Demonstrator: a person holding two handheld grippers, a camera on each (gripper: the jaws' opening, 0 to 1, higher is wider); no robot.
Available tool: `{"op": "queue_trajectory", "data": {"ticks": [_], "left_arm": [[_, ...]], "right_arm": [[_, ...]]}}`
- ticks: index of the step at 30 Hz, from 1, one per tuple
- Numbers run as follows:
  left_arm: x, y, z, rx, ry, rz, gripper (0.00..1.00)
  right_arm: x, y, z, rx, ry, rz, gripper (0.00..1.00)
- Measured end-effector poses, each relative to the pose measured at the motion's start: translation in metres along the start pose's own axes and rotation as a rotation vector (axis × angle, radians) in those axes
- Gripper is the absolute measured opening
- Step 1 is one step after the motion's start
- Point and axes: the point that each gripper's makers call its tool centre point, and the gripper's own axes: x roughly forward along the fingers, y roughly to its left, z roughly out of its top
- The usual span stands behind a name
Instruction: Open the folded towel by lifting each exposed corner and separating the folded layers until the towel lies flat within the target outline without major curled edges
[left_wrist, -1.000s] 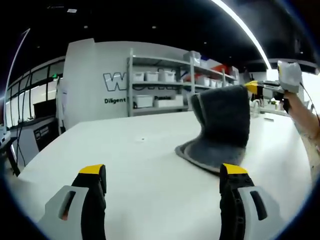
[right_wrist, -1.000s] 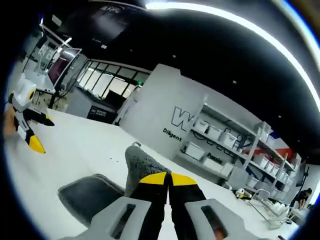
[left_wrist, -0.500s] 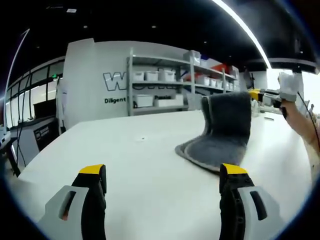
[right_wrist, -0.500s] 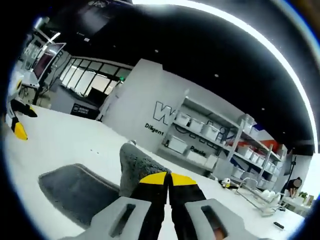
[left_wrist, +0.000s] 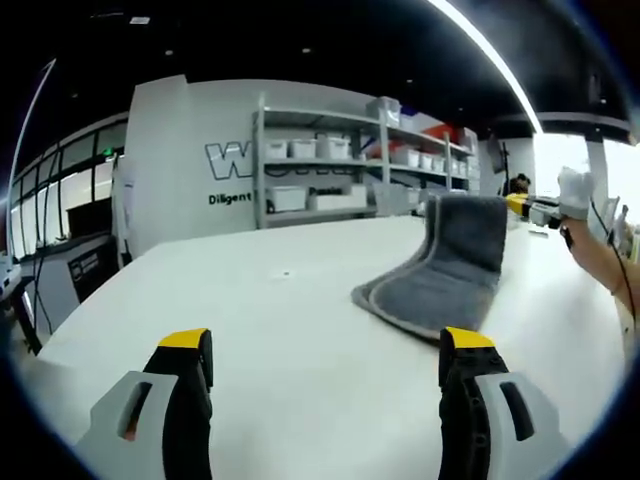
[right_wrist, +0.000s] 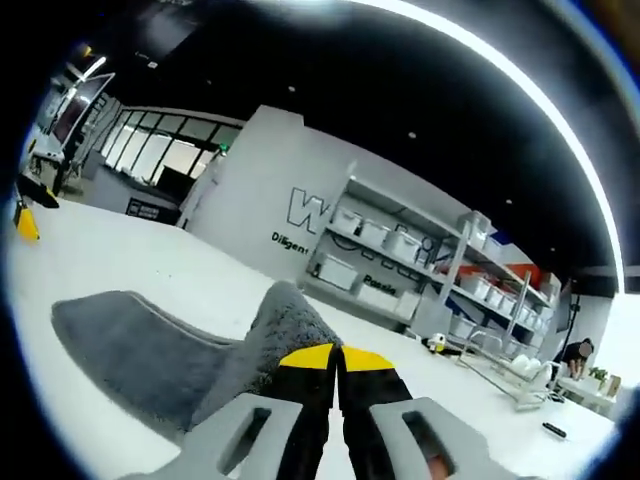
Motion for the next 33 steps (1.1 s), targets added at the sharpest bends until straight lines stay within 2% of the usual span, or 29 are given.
{"op": "queue_trajectory", "data": {"ticks": [4,7,13,14,18,21,25,30,33], "left_arm": [[0.0,-0.001,-0.001,0.007,0.004,0.003,0.92],[0.0,0.0,-0.001,0.006,0.008,0.006,0.92],[-0.001,-0.001,-0.003,0.007,0.011,0.006,0.92],[0.0,-0.001,-0.003,0.006,0.012,0.005,0.92],[-0.001,-0.001,-0.003,0.005,0.012,0.006,0.92],[-0.001,-0.001,-0.003,0.007,0.012,0.007,0.92],[-0.002,0.0,-0.003,0.002,0.012,0.01,0.92],[-0.001,-0.001,-0.003,0.008,0.013,0.009,0.92],[-0.001,-0.001,-0.003,0.007,0.013,0.009,0.92]], "right_arm": [[0.005,-0.007,-0.018,0.004,0.035,0.013,0.0],[0.006,-0.013,-0.032,0.018,0.068,-0.005,0.0],[0.005,-0.026,-0.075,0.045,0.19,-0.032,0.0],[0.005,-0.027,-0.078,0.047,0.191,-0.034,0.0],[0.002,-0.03,-0.104,0.022,0.265,-0.019,0.0],[0.004,-0.036,-0.115,0.043,0.303,-0.009,0.0],[-0.002,-0.028,-0.134,0.017,0.362,0.024,0.0],[0.0,-0.025,-0.146,0.03,0.387,0.041,0.0],[-0.005,-0.021,-0.146,0.037,0.387,0.044,0.0]]}}
